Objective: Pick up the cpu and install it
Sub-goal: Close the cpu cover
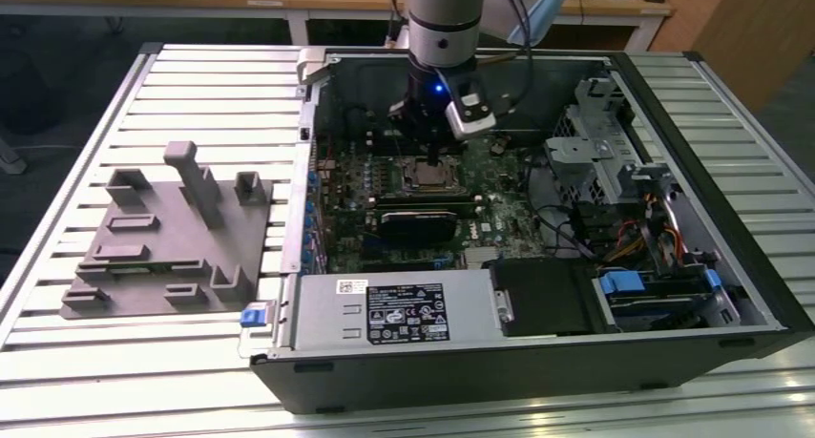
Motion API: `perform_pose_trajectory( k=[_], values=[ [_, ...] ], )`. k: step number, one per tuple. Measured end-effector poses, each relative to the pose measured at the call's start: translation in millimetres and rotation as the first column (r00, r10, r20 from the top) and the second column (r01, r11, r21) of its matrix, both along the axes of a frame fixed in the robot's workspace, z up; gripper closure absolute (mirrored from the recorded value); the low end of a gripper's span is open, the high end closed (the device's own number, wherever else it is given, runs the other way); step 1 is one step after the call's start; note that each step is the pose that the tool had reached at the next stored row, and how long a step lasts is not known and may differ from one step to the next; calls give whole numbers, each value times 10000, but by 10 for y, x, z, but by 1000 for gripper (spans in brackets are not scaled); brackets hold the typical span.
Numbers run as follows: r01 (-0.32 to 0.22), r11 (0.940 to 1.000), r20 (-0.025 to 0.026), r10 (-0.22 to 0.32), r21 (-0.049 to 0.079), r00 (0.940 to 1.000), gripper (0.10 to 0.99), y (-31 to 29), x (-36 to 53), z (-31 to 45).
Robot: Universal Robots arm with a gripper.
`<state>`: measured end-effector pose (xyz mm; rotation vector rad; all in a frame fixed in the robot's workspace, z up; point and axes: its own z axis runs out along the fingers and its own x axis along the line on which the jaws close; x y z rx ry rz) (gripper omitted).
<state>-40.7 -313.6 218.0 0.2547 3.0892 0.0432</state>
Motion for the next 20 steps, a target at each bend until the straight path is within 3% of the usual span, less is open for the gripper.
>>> perform_pose_trajectory(
  k=[5, 20],
  values=[
    [-351, 9993, -5, 351, -139, 9994, 980, -1, 0, -2],
    [-351, 9993, -6, 351, -151, 9994, 980, -24, -5, -4]
  ],
)
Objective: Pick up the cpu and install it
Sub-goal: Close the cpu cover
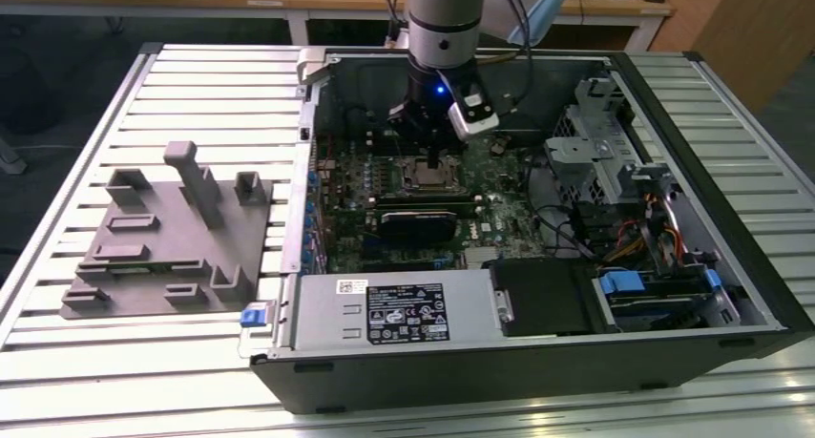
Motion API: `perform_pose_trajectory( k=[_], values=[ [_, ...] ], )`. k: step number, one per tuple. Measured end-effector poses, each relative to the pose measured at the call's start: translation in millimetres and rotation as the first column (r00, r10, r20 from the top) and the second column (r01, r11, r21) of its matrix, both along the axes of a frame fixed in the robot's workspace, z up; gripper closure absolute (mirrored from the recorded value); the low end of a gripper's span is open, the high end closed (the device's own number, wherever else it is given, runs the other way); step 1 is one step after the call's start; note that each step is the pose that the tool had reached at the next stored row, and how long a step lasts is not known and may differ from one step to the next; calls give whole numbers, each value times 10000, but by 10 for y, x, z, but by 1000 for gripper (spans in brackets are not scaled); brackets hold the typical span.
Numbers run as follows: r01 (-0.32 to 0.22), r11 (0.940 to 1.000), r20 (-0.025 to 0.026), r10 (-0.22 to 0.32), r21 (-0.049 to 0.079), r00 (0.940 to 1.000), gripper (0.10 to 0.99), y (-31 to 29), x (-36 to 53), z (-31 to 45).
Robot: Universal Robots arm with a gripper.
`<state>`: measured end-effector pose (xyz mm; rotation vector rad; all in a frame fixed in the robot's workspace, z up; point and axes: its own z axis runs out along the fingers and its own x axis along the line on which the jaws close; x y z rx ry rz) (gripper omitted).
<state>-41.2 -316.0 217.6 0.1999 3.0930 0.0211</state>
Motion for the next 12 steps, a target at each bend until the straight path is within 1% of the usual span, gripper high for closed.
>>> perform_pose_trajectory(
  k=[12],
  values=[
    [0, 10000, -1, 0, 0, 10000, 980, 0, -32, -16]
  ],
)
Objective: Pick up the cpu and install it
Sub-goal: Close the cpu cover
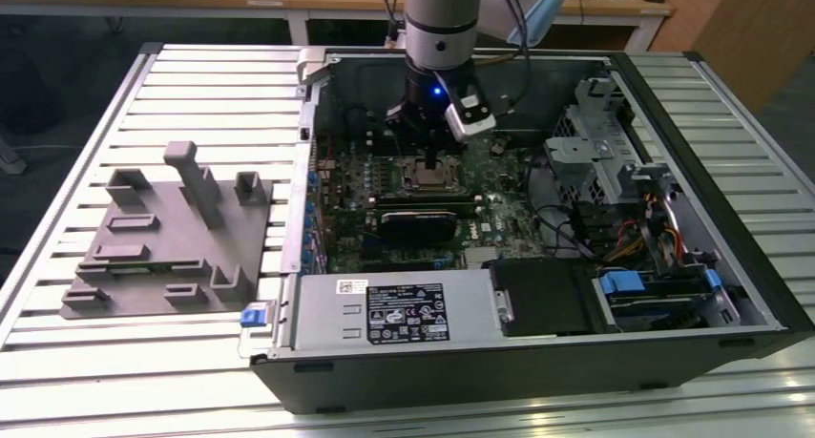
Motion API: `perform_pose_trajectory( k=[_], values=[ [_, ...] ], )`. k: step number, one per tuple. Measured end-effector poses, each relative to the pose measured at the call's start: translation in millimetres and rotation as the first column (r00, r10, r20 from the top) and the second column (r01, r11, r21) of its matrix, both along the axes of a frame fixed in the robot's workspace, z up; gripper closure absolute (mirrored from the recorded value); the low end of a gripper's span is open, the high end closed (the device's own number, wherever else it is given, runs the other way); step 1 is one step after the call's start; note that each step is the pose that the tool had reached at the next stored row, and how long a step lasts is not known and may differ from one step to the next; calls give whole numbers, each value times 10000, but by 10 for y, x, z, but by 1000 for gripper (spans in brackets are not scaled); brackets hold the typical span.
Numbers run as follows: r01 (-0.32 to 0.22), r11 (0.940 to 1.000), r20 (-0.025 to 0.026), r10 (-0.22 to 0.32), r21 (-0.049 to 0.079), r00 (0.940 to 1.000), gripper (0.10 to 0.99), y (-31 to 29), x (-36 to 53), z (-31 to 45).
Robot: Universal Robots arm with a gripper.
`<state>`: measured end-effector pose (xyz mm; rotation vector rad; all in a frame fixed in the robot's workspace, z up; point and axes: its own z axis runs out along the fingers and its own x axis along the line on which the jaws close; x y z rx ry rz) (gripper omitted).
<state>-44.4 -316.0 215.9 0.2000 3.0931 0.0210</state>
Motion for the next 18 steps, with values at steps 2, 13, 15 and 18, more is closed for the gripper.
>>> perform_pose_trajectory(
  k=[2, 13, 15, 18],
  values=[
    [1, 10000, 1, -1, 1, 10000, 980, 0, -4, -3],
    [0, 10000, 0, 0, 0, 10000, 980, -10, -41, -42],
    [0, 10000, 1, 0, 0, 10000, 980, -11, -59, -48],
    [0, 10000, 2, 0, 0, 10000, 980, -11, -92, -58]
  ],
)
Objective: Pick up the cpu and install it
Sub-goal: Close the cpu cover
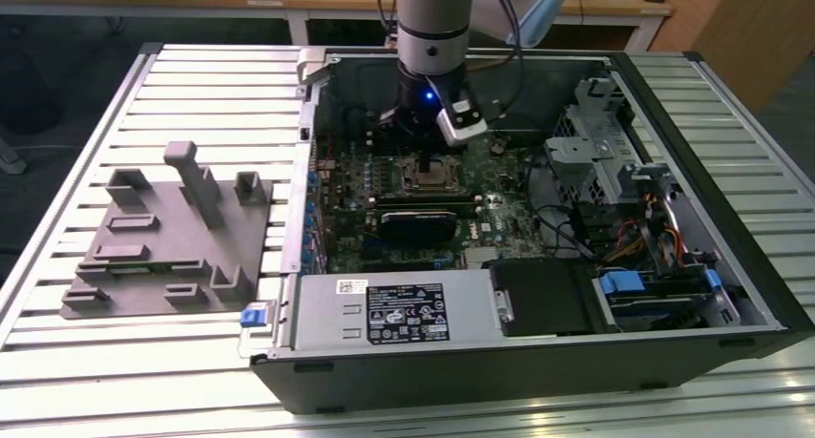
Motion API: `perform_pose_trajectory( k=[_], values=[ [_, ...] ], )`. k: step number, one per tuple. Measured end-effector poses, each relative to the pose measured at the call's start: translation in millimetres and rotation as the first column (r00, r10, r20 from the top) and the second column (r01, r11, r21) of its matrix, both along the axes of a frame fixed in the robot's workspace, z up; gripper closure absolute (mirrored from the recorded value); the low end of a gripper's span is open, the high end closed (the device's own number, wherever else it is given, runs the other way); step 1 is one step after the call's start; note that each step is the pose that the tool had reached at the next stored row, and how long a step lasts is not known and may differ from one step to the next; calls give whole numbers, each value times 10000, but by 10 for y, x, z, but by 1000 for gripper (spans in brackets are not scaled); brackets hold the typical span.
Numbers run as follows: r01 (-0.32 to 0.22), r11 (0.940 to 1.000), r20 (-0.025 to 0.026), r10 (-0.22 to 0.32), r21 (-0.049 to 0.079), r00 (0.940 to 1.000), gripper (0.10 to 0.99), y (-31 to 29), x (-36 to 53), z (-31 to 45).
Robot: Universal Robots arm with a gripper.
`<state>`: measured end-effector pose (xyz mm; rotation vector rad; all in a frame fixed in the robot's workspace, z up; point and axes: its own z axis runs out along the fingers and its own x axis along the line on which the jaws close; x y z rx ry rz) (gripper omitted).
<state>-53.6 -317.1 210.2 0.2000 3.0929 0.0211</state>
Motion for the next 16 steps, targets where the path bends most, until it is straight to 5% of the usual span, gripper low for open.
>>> perform_pose_trajectory(
  k=[16],
  values=[
    [1, 10000, 0, -1, -4, 10000, 980, -2, -155, -57]
  ],
)
